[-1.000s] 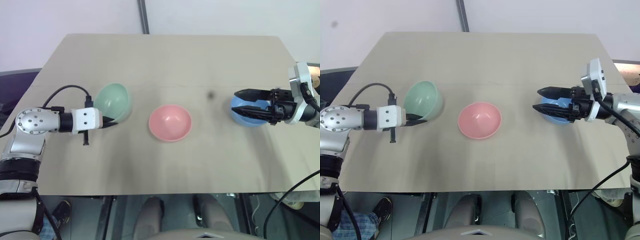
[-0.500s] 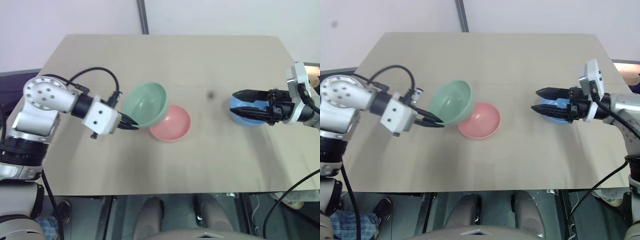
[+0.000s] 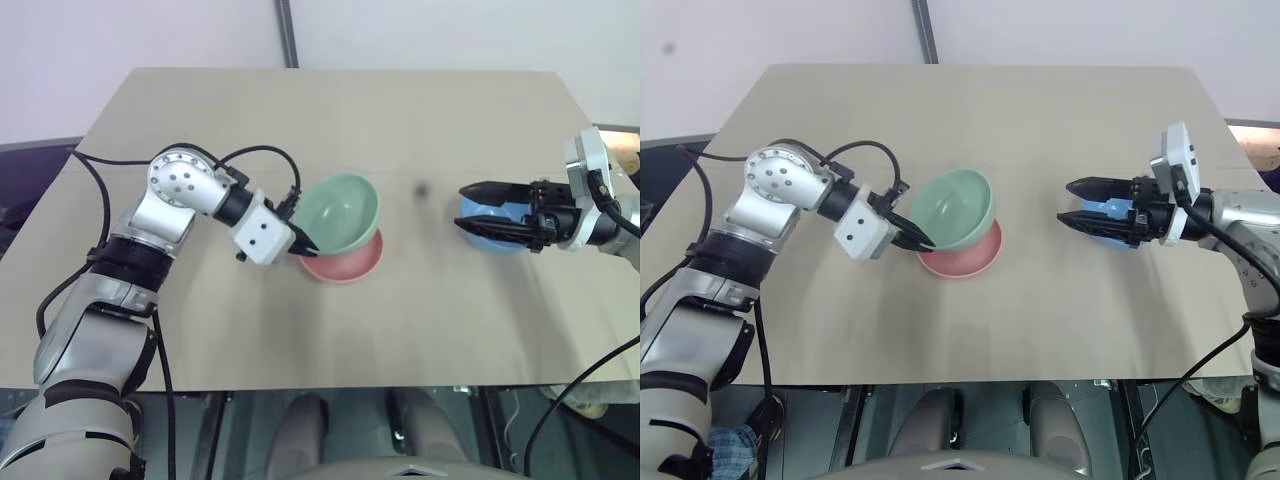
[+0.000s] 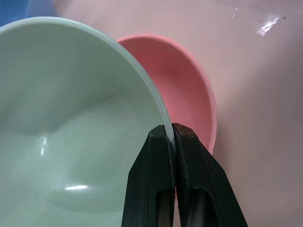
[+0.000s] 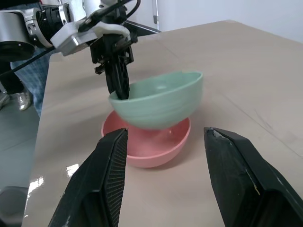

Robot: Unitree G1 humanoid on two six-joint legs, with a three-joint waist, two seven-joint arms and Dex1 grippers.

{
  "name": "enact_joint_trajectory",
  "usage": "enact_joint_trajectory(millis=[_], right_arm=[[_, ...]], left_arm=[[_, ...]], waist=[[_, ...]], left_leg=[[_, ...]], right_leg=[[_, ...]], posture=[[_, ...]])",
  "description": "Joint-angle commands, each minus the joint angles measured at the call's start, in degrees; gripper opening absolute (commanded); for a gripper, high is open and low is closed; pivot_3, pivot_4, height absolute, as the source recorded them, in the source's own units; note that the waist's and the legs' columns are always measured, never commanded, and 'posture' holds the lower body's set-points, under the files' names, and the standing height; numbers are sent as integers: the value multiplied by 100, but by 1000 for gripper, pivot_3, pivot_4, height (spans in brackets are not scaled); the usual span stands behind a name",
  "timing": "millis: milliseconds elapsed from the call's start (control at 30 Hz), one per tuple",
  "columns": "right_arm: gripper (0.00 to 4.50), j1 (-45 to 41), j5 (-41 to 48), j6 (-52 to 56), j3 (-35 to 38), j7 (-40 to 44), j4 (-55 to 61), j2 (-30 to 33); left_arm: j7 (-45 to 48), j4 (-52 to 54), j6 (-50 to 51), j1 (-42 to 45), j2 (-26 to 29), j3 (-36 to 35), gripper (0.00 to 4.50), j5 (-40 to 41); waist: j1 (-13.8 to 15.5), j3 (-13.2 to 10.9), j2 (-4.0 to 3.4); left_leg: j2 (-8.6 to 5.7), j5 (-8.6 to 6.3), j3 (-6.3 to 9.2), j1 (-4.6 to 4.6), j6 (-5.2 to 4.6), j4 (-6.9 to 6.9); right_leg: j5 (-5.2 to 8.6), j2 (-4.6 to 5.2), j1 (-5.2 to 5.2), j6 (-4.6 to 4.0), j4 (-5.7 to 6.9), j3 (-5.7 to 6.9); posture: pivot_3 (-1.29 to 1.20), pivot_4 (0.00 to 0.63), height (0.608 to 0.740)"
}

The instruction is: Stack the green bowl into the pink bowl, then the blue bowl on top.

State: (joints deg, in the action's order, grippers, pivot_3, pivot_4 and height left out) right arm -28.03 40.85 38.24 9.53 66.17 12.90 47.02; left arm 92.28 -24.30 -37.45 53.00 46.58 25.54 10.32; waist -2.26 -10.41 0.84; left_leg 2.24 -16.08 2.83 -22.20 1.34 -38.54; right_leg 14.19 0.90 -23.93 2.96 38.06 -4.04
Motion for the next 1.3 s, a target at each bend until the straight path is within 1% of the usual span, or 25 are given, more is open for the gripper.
enact_joint_trajectory(millis=[33, 300, 400, 567, 667, 700, 767, 833, 1000, 1100, 1200, 1300], right_arm=[[2852, 1, 92, -89, 146, -55, 238, 49], [2852, 57, 173, -55, 159, -137, 316, 18], [2852, 50, 172, -72, 145, -144, 305, 17], [2852, 21, 173, -86, 120, -116, 268, 24], [2852, -35, 170, -97, 94, -95, 221, 7], [2852, -59, 168, -100, 83, -88, 202, 0], [2852, -95, 160, -103, 60, -80, 173, -11], [2852, -109, 146, -110, 45, -77, 154, -19], [2852, -101, 147, -113, 36, -69, 156, -27], [2852, -98, 152, -104, 40, -74, 168, -31], [2852, -65, 178, -74, 74, -97, 218, -19], [2852, 8, 217, -45, 123, -112, 283, 3]], left_arm=[[22, 189, -201, 155, 119, 233, 73, 350], [22, 266, -290, 229, 331, 703, 73, 758], [22, 156, -382, 227, 204, 523, 73, 655], [22, 122, -406, 220, 204, 465, 73, 645], [22, 179, -196, 207, 238, 433, 73, 666], [22, 185, -166, 215, 242, 435, 689, 664], [22, 168, -236, 216, 205, 394, 1432, 631], [22, 193, -244, 201, 226, 420, 2364, 636], [22, 200, -292, 193, 262, 416, 2364, 694], [22, 129, -210, 269, 244, 251, 2364, 734], [-59, 305, 838, 355, 255, -381, 2364, 1199], [-608, 712, 2754, 287, 484, -1219, 2364, 2046]], waist=[[1, 0, 0], [-5, 0, 0], [5, 0, 0], [7, 0, 0], [7, 0, 0], [6, 0, 0], [4, 0, 0], [5, 0, 0], [6, 0, 0], [6, 0, 0], [3, 0, 0], [-9, 0, 0]], left_leg=[[0, 0, 0, 0, 0, 0], [0, 0, 1, 2, 0, -1], [0, 0, 1, 1, 0, -1], [0, 0, 1, 1, 0, -3], [0, 0, 1, 1, 0, -3], [0, 0, 1, 1, 0, -3], [0, 0, 1, 1, 0, -3], [0, 0, 1, 2, 0, -3], [0, 0, 1, 2, 0, -3], [0, 0, 1, 2, 0, -3], [0, 0, 2, 1, 0, -4], [0, 0, 2, 0, 0, -6]], right_leg=[[0, 0, 0, 0, 1, 0], [0, 0, 0, 0, 4, 0], [0, 0, 0, 0, 4, 0], [0, 0, 1, 0, 4, 0], [0, 0, 1, 0, 4, 0], [0, -1, 1, 0, 4, 0], [0, -1, 1, 0, 4, 0], [0, -1, 1, 0, 5, 0], [0, -1, 1, 0, 5, 0], [0, -1, 1, 0, 5, 0], [0, -1, 0, 0, 7, 1], [0, -1, 0, 0, 9, 1]], posture=[[0, 150, 740], [0, 150, 740], [0, 150, 740], [0, 150, 740], [0, 150, 740], [0, 150, 740], [0, 150, 740], [0, 150, 740], [0, 150, 740], [0, 150, 740], [0, 150, 740], [0, 150, 740]])
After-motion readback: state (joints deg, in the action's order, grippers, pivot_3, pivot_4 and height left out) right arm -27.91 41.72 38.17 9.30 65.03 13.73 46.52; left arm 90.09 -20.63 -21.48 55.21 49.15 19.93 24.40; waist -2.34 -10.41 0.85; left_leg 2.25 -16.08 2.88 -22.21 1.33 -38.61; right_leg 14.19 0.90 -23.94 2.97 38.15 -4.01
